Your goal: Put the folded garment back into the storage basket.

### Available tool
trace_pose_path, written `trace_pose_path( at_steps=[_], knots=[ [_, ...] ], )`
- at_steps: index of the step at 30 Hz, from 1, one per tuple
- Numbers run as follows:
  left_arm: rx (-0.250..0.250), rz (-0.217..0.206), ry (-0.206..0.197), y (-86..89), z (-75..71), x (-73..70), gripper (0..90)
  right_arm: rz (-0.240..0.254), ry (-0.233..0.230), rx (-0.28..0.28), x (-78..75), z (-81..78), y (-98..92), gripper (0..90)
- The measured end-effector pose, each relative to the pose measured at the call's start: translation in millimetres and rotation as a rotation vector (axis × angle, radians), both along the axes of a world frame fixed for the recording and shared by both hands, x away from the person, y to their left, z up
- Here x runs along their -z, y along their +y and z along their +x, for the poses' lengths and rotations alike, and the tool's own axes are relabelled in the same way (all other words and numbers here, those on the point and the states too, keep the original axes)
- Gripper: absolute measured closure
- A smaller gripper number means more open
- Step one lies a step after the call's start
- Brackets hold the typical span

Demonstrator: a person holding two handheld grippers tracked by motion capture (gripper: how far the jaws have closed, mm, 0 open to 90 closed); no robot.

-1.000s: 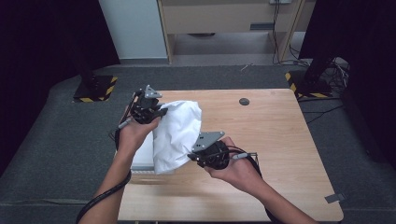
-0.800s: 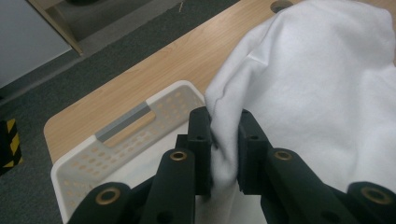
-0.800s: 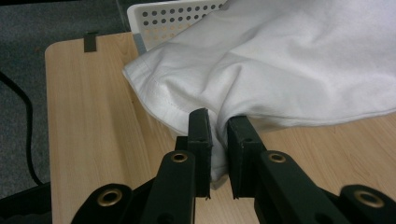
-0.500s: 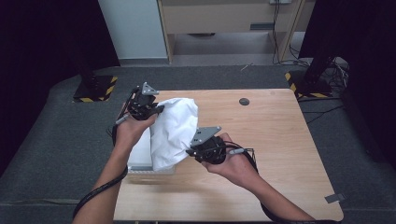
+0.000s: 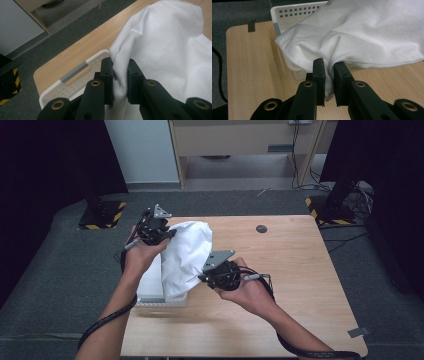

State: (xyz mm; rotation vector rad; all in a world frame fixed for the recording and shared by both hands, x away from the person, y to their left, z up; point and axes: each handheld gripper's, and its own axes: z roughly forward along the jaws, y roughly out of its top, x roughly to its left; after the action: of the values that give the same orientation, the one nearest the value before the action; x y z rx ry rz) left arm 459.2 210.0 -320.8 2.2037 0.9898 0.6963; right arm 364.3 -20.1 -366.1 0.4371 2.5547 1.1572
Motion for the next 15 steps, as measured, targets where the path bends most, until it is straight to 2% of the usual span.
trace_pose_path(
  at_steps=[5,15],
  knots=[
    [-0.002,0.012,-0.01,5.3,-5.2,-3.4,79.6,-0.008,-0.001,-0.01,0.4,-0.6,6.8,81.1],
    [-0.037,0.005,-0.013,22.7,-12.9,-1.6,79.6,-0.014,0.002,-0.036,2.8,-3.5,21.3,81.1]
  ],
)
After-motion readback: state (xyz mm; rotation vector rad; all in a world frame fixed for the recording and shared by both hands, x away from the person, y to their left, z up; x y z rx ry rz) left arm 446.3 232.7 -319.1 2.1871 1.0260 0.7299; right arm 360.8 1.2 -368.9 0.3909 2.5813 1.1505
